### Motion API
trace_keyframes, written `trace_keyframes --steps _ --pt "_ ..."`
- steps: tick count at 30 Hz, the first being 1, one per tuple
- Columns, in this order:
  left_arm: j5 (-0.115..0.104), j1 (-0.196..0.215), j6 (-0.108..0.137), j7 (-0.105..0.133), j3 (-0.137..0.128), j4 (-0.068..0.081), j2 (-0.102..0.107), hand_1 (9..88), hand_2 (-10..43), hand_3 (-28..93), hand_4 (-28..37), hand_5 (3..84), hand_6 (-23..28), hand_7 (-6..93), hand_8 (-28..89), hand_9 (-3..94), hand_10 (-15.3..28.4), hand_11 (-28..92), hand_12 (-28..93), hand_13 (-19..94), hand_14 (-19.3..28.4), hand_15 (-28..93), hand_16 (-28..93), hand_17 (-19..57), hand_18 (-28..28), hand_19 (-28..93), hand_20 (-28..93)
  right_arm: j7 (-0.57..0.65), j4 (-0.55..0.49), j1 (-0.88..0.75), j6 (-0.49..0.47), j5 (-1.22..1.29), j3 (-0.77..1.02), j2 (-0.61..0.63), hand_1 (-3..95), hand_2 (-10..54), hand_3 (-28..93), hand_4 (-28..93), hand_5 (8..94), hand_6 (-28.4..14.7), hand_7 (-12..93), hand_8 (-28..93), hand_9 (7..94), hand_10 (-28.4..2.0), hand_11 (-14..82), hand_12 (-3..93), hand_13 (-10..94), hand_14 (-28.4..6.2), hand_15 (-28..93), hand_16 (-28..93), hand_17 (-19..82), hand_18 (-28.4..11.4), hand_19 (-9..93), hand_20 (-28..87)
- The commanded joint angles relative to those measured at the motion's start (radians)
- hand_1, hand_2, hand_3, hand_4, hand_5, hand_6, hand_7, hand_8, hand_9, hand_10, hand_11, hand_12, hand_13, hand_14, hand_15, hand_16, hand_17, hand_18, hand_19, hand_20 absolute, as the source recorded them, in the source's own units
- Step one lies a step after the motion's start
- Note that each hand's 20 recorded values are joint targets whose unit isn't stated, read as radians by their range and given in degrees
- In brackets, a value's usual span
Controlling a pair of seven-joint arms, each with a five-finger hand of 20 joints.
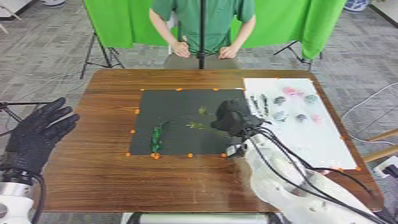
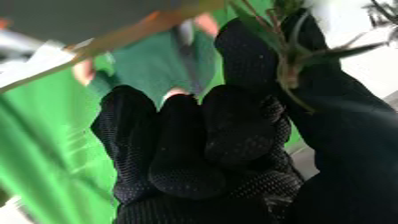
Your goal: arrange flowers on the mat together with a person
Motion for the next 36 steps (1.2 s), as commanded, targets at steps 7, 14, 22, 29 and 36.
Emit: trace_keyframes --steps 7,14,22,29,36 --pt "-0.006 0.013 0.014 -0.009 0.013 0.000 0.010 26.2 -1.1 68 -21.0 37.6 4.5 16.6 -7 32.8 13.2 22 17 31 15.9 25 3 -4.1 21.5 38 12 0.097 0.180 0.276 -0.191 -0.047 -0.205 -0.150 40.6 -9.5 82 -27 88.3 2.1 46 16 93.4 -6.1 67.4 43.8 88 -7.6 86 35 65 -19.0 93 73" --pt "-0.005 0.005 0.011 -0.014 0.018 0.003 0.014 26.2 -1.0 68 -21.0 37.5 4.4 16.7 -7 32.8 13.1 21 17 31 15.9 25 3 -4.1 21.5 38 12 0.185 0.170 0.281 -0.341 0.022 -0.193 -0.196 37.4 -9.5 82 -26 93.1 3.0 47 -6 93.7 -5.8 69.6 37.6 91 -6.5 84 35 69 -18.3 93 71" --pt "-0.004 0.004 0.010 -0.020 0.019 0.004 0.013 26.2 -1.1 68 -21.1 37.6 4.4 16.7 -7 32.8 13.1 22 17 31 15.9 25 3 -4.1 21.5 38 12 0.199 0.152 0.254 -0.393 0.110 -0.156 -0.214 33.2 -6.7 80 -25 92.6 2.3 44 -7 93.7 -5.7 65.6 36.6 90 -6.9 82 36 68 -18.6 93 70" --pt "-0.003 -0.002 0.007 -0.021 0.026 0.005 0.015 26.2 -1.1 68 -21.1 37.5 4.4 16.7 -7 32.8 13.1 22 17 31 15.9 25 3 -4.1 21.5 38 12 0.200 0.169 0.249 -0.347 0.063 -0.158 -0.225 25.1 -1.7 76 -25 91.3 1.1 40 -7 93.7 -5.5 63.4 37.9 90 -6.4 81 36 68 -18.5 93 70" --pt "-0.004 0.013 0.012 -0.015 0.022 0.000 0.012 26.2 -1.0 68 -21.0 37.5 4.4 16.7 -7 32.8 13.2 22 17 31 15.8 25 3 -4.1 21.4 38 12 0.189 0.133 0.234 -0.333 0.056 -0.121 -0.197 23.1 0.0 75 -24 90.2 0.6 39 -7 93.7 -5.8 61.3 40.0 89 -6.7 81 36 67 -18.6 93 69"
